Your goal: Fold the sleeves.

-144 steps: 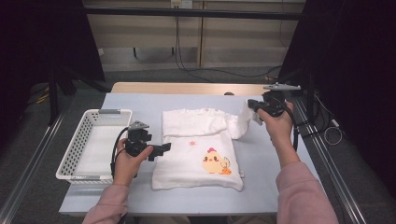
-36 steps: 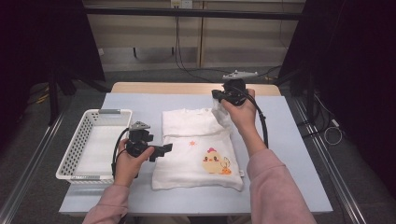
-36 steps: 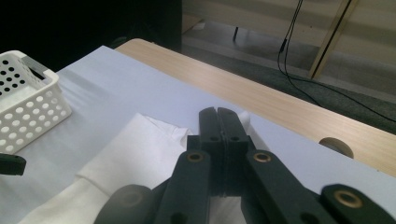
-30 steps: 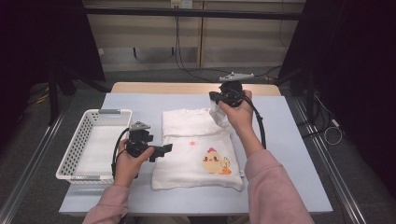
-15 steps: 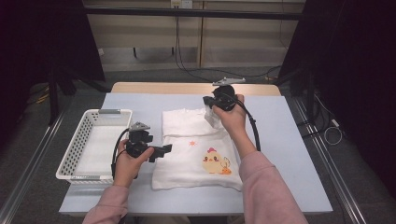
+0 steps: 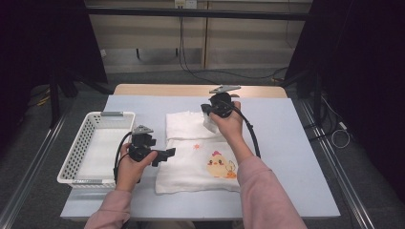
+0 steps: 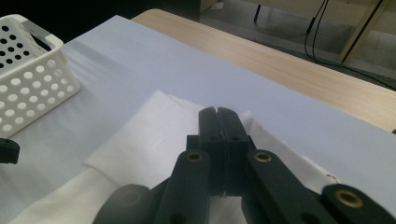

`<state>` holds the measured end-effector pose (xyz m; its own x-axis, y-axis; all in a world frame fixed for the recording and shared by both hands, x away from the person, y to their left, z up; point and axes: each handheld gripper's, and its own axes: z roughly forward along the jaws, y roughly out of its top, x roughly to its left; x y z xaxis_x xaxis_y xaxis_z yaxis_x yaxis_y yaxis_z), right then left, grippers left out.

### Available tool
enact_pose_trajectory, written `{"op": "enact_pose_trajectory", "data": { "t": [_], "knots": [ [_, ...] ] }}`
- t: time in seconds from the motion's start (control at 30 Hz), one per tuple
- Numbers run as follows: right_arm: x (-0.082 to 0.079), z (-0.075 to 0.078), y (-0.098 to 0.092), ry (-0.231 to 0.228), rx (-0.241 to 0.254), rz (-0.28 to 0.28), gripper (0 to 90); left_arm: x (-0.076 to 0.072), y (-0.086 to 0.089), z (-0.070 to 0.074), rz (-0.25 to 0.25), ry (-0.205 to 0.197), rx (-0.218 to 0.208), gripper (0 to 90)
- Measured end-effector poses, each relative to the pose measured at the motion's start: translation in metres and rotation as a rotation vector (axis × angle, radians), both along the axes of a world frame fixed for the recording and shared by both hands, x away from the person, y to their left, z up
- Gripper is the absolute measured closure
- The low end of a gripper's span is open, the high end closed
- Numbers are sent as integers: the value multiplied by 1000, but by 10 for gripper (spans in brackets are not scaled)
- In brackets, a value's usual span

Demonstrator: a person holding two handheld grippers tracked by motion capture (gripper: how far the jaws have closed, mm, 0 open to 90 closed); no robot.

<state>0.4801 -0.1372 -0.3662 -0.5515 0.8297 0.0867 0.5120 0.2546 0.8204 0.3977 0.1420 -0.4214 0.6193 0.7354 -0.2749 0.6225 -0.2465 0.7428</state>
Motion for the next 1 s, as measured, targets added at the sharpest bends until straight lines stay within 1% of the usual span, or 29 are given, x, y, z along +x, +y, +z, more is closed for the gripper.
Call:
{"op": "enact_pose_trajectory", "data": {
  "t": [0.1,0.13,0.17,0.2,0.23,0.27,0.3,0.33,0.4,0.43,0.47,0.5,0.57,0.6,0.63,0.67,0.7,0.77,0.8,0.83,0.93,0.97,1.0],
  "knots": [
    [2,-5,5,4,1,12,900,0,-1,0,2,-1,0,57],
    [2,-6,7,7,3,15,900,1,2,0,-38,-4,48,57],
    [3,-8,9,8,8,21,898,0,-2,-1,-2,-4,8,57],
    [3,-9,10,11,11,18,894,0,-2,-2,-2,1,3,57],
    [4,-11,12,14,19,20,881,0,-2,-2,0,-2,7,57],
    [4,-12,13,14,23,27,853,2,1,-1,-37,-2,59,57],
    [4,-13,15,17,30,22,786,0,-2,-2,0,3,10,57],
    [4,-14,15,17,35,22,708,0,-3,-2,-1,-2,4,57],
    [3,-14,16,20,26,12,638,0,-3,-1,-3,0,2,57],
    [2,-14,15,22,24,5,566,0,-2,-1,0,-5,8,57],
    [2,-13,13,29,25,-2,549,0,-2,-1,1,-6,9,57],
    [1,-13,10,30,16,-9,541,0,-2,-1,-1,-5,9,57],
    [0,-13,5,31,26,-23,495,0,-2,-1,0,-6,9,57],
    [-1,-14,2,40,28,-21,491,0,-3,-1,0,-4,7,57],
    [-2,-15,0,48,21,-24,481,-1,-3,0,0,14,1,57],
    [-2,-17,-2,53,13,-23,479,1,-1,0,-27,-13,45,57],
    [-3,-20,-4,58,8,-23,479,-1,-4,-1,-2,-2,11,57],
    [-4,-27,-9,70,0,-34,481,-1,-4,-1,-6,8,11,57],
    [-4,-30,-11,74,-1,-36,499,-1,-5,-1,-7,7,12,57],
    [-5,-35,-13,91,1,-39,527,-1,-5,-1,-6,-4,16,57],
    [-5,-48,-19,118,-8,-43,560,-1,-5,-2,-7,-6,16,57],
    [-6,-53,-20,133,-11,-46,567,0,-3,-1,-28,-6,50,57],
    [-5,-58,-22,145,-6,-40,593,0,-2,-1,-49,11,61,57]
  ]
}}
